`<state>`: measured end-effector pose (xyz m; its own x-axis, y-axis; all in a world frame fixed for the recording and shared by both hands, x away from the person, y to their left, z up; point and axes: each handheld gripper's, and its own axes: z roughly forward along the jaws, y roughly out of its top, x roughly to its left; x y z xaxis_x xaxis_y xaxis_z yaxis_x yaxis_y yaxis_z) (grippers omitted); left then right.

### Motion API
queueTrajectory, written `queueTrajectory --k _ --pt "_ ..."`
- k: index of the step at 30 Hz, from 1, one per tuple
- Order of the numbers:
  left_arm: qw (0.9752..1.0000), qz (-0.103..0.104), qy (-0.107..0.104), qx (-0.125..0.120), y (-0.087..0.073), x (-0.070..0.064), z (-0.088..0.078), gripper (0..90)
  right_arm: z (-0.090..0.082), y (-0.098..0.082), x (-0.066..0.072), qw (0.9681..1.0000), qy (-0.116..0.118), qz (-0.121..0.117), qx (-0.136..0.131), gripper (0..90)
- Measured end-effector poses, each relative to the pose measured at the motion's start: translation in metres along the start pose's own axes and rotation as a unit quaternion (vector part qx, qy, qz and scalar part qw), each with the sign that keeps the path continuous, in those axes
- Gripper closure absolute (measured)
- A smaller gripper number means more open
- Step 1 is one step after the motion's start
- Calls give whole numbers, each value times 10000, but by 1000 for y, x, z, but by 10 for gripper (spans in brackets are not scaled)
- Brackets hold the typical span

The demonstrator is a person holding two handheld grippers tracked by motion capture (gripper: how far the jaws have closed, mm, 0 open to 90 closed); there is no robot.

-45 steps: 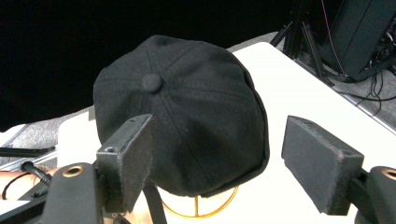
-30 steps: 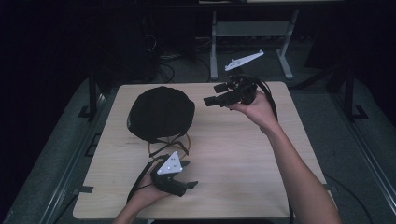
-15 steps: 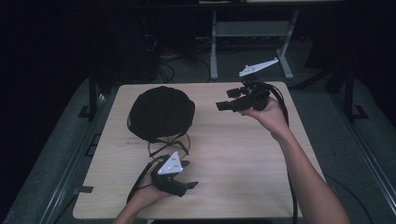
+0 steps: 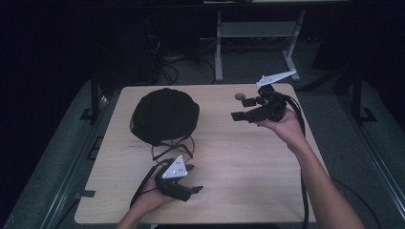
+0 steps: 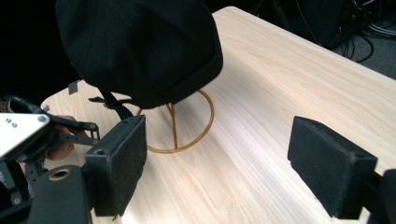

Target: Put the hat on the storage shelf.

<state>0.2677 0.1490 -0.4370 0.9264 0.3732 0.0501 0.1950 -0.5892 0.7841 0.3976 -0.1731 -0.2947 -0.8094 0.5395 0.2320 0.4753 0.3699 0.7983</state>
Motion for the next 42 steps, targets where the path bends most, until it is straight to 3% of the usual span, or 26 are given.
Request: queueTrajectory --k 20,42 --pt "10000 -67 -54 17 0 -2 3 241 -28 -64 -20 9991 -150 383 -47 190" --pt "9999 -64 -68 50 -1 -3 5 237 -42 -112 -29 9972 -250 702 30 190"
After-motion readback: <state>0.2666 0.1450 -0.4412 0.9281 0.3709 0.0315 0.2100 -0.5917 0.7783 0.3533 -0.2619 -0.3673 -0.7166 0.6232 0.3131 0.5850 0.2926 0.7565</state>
